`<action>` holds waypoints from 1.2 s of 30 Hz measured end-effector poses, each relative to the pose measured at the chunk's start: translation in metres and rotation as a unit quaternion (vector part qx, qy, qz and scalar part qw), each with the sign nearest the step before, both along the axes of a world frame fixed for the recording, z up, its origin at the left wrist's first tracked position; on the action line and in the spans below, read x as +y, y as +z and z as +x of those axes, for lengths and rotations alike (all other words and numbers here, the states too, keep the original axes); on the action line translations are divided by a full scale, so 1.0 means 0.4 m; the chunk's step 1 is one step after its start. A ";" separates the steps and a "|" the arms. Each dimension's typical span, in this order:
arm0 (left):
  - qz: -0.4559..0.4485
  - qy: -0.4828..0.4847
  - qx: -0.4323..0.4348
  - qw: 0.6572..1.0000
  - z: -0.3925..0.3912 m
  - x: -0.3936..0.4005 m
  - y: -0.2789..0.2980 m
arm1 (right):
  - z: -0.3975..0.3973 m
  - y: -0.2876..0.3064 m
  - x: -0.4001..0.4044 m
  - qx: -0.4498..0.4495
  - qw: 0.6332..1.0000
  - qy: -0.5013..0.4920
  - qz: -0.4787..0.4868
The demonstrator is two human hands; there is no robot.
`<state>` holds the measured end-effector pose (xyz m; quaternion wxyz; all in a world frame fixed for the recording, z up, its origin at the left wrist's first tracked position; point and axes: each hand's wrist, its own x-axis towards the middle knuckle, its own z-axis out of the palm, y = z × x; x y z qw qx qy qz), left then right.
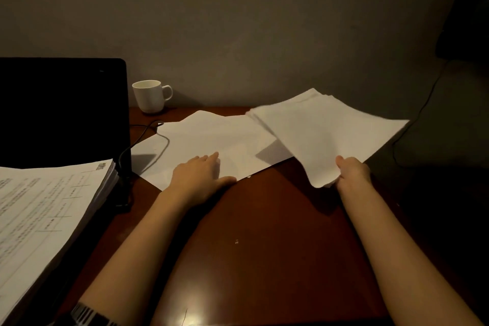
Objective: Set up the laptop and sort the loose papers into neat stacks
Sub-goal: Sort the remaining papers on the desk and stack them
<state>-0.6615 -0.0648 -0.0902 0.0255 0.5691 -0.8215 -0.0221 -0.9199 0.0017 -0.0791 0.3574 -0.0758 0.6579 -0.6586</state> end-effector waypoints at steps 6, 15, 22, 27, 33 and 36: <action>-0.075 -0.059 -0.095 0.991 -0.041 0.011 0.003 | -0.003 -0.012 -0.004 -0.010 1.000 0.012 -0.004; -0.114 -0.056 0.136 0.982 -0.001 0.009 0.020 | -0.006 -0.008 -0.001 -0.002 0.999 0.033 0.003; -0.176 0.100 0.532 0.822 0.067 -0.030 0.055 | -0.005 -0.014 -0.007 -0.016 0.996 0.081 -0.028; 0.040 0.138 0.794 0.590 0.077 -0.018 0.096 | 0.017 -0.017 -0.004 0.075 0.976 0.199 -0.035; 0.175 0.142 0.688 0.689 0.034 0.014 0.082 | 0.037 -0.013 0.001 0.167 0.946 0.279 -0.011; 0.199 0.127 0.585 0.776 -0.021 0.034 0.050 | 0.030 -0.004 0.009 0.142 0.943 0.300 -0.016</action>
